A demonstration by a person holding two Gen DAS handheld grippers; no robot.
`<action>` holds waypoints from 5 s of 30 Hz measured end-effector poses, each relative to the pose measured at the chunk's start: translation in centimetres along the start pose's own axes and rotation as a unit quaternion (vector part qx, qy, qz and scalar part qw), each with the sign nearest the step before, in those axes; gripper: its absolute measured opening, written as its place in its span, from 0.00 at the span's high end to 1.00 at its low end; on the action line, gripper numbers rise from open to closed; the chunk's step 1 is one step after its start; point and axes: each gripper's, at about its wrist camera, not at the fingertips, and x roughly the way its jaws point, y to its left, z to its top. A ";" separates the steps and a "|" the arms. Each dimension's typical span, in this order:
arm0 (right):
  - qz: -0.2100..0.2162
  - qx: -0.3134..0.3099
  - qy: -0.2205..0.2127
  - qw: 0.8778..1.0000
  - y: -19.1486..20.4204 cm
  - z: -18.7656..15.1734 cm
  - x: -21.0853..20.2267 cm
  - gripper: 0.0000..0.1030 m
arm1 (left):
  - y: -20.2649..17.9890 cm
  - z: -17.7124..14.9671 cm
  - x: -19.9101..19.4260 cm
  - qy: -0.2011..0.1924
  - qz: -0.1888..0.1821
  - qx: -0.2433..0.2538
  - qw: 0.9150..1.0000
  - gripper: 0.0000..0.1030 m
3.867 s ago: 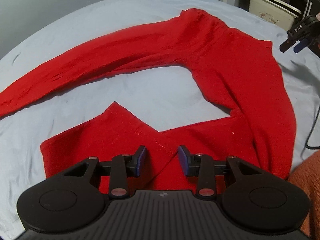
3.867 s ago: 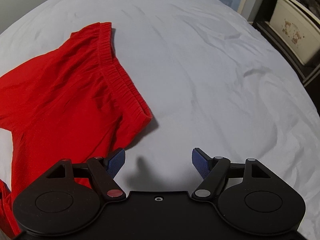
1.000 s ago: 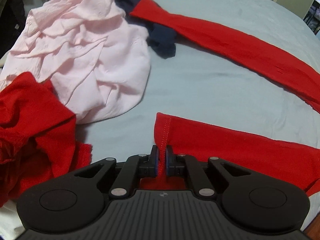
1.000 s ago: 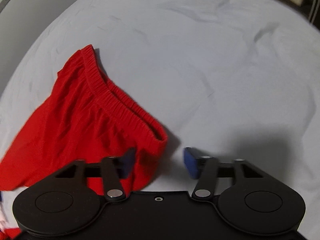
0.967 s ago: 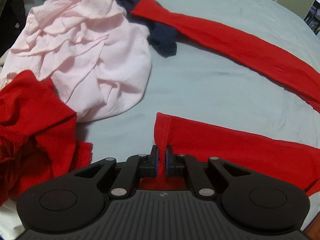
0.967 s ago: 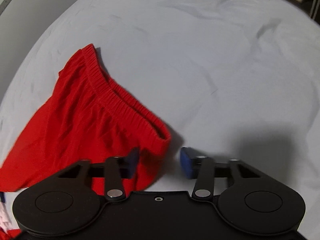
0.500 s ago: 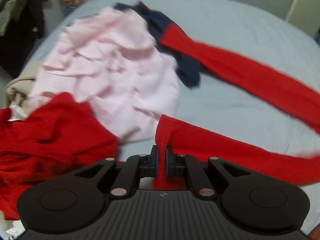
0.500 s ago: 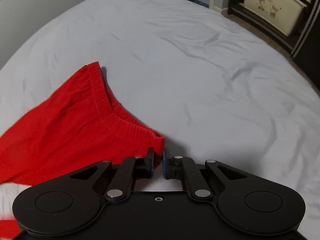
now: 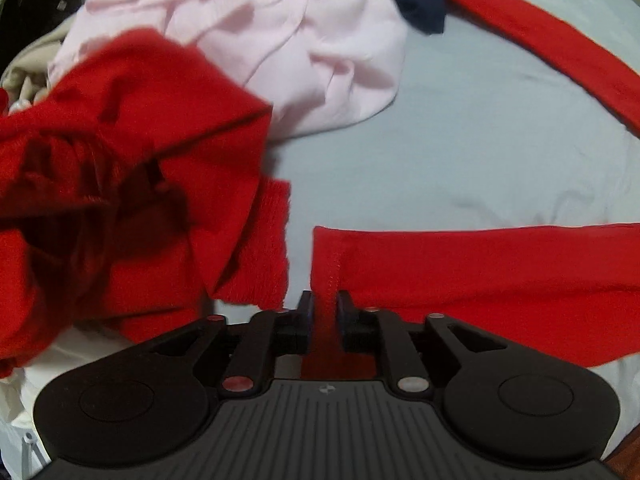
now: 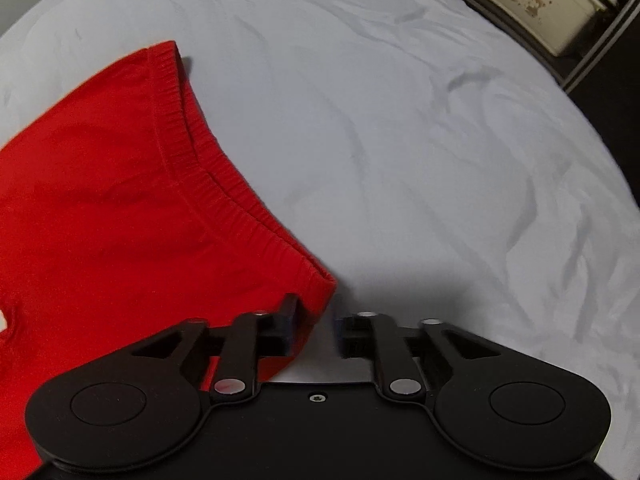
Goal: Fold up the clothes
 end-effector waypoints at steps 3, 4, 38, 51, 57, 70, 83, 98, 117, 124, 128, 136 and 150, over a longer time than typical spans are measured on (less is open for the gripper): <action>-0.017 -0.038 -0.013 0.999 0.5 -0.1 -0.7 0.58 | 0.6 0.0 0.2 0.008 0.009 -0.013 1.000 0.65; -0.019 -0.044 -0.017 0.999 0.5 -0.2 -0.9 0.57 | 0.9 0.0 0.0 0.007 0.011 -0.018 1.000 0.64; 0.090 -0.109 -0.064 0.988 5.7 -4.4 -2.1 0.47 | -4.7 -1.7 -3.0 -0.087 -0.092 0.100 0.987 0.63; 0.090 -0.163 -0.036 0.982 5.2 -6.4 1.3 0.44 | -4.4 -2.4 0.5 -0.028 -0.094 0.066 0.993 0.63; 0.071 -0.216 -0.012 0.974 4.9 -6.6 1.0 0.43 | -4.4 -2.8 0.3 -0.030 -0.090 0.067 0.993 0.63; 0.027 -0.194 -0.080 0.977 4.7 -3.7 -1.9 0.43 | -3.7 0.3 -3.4 -0.108 -0.082 0.040 0.990 0.63; 0.059 -0.162 -0.102 0.980 8.1 -0.5 -0.6 0.43 | -10.4 10.0 -0.9 -0.170 -0.108 0.077 0.977 0.83; 0.010 -0.169 -0.080 0.982 6.0 1.7 2.2 0.41 | -11.0 19.5 5.2 -0.164 -0.035 0.091 0.982 0.83; 0.073 -0.080 -0.127 0.986 2.7 -0.4 -4.7 0.30 | -9.6 15.2 -0.9 -0.184 0.023 0.103 0.977 0.79; 0.112 -0.061 -0.142 0.982 3.4 -0.6 -11.0 0.28 | -10.2 10.6 -8.5 -0.227 -0.015 0.110 0.968 0.58; 0.116 -0.087 -0.150 0.978 5.2 -2.9 -14.9 0.22 | -11.1 6.3 -13.1 -0.242 -0.061 0.099 0.963 0.53; 0.148 -0.179 -0.205 0.951 10.3 -11.2 -21.4 0.02 | -12.5 -1.9 -16.7 -0.257 -0.100 0.092 0.957 0.38; 0.189 -0.333 -0.094 0.919 15.6 -17.2 -13.6 0.21 | -14.2 -10.1 -13.7 -0.213 -0.127 0.086 0.965 0.34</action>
